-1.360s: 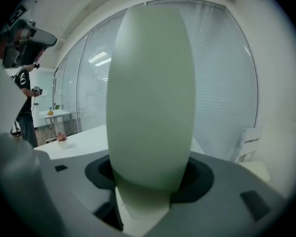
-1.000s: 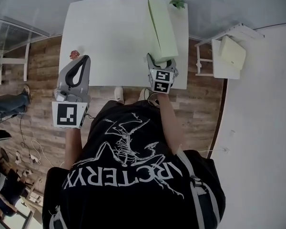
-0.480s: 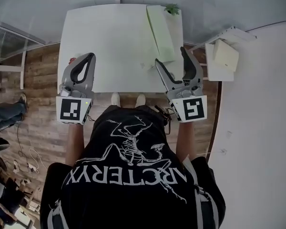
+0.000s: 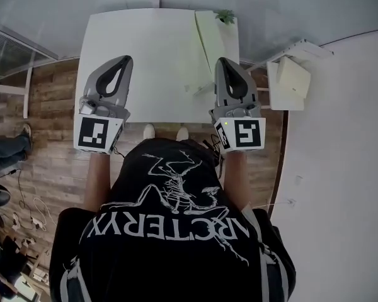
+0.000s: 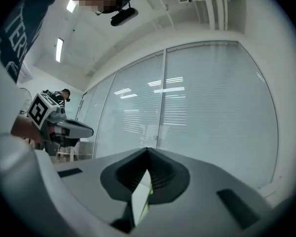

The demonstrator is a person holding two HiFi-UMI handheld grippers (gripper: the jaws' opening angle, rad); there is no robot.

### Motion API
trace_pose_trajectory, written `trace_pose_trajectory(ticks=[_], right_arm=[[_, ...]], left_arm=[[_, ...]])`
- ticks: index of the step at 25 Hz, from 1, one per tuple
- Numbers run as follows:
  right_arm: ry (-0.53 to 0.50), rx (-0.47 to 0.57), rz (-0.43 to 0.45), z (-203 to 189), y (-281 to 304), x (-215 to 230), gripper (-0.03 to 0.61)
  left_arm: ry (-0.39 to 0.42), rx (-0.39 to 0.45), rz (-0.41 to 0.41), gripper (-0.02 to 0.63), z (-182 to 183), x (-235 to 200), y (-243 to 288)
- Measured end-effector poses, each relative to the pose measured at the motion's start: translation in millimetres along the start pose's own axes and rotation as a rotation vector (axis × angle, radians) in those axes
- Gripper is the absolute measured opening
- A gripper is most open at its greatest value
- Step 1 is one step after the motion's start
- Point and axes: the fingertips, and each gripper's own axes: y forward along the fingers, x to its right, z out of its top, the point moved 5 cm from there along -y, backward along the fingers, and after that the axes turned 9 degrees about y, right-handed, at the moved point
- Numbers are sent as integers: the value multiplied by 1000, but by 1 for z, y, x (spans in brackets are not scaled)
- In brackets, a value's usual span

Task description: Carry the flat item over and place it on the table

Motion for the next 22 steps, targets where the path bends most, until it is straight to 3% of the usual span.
trace_pose_trajectory(ticks=[22], right_arm=[[1,-7,-33,-1,-8,9,12]], left_arm=[[10,20,27,11,9,0,-2]])
